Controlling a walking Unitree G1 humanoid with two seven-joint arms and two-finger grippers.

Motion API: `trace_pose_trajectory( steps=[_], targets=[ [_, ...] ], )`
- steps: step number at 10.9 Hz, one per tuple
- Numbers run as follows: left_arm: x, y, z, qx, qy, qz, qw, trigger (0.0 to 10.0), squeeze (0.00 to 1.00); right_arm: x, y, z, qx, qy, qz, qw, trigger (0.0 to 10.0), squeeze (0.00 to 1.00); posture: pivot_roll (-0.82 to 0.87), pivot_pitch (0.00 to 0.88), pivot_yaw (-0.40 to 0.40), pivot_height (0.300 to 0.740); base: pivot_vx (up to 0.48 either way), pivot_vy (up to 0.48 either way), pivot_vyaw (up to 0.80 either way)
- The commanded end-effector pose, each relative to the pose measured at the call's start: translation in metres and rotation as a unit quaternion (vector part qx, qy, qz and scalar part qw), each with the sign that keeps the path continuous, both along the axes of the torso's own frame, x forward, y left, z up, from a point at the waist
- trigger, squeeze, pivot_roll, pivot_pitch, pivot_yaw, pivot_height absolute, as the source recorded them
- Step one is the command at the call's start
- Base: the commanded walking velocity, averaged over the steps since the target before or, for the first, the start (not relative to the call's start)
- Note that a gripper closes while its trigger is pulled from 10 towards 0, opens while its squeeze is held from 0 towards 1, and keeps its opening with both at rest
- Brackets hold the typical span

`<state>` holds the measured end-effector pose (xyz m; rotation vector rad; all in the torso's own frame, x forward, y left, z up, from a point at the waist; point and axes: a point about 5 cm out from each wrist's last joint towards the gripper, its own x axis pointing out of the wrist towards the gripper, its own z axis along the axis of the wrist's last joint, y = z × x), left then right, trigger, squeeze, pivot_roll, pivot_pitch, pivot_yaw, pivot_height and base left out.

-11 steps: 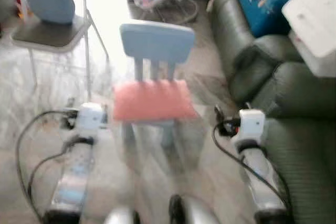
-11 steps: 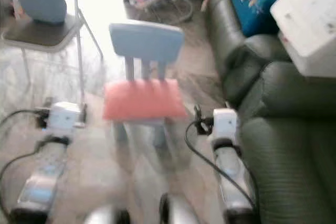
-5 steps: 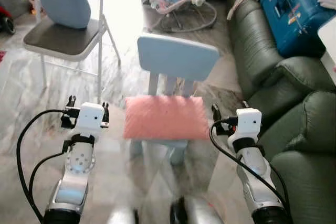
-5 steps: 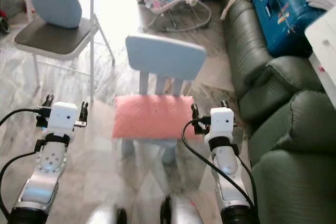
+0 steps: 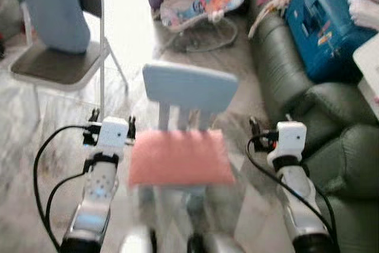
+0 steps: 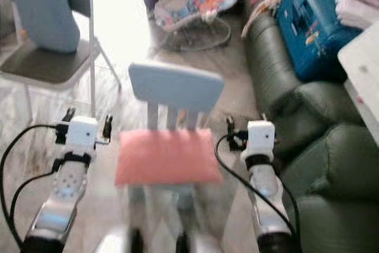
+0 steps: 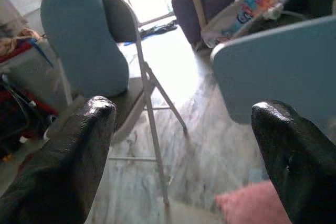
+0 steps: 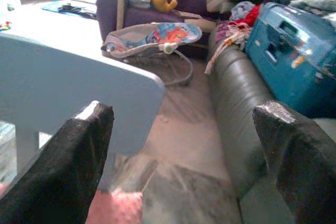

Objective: Move the pillow to the sofa

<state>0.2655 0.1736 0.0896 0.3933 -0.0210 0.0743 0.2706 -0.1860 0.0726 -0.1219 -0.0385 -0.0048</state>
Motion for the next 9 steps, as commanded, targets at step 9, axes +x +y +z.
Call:
trace_pose_trajectory(
  steps=[9],
  targets=[
    [-0.0069,0.0149,-0.0092,0.016,0.023,0.01,1.0,10.0,0.0,0.0035,0.0078,-0.0029,0.028,0.013,0.003,1.0,10.0,0.0,0.03,0.128,-0.061,0.74,0.0,0.0,0.0]
  ],
)
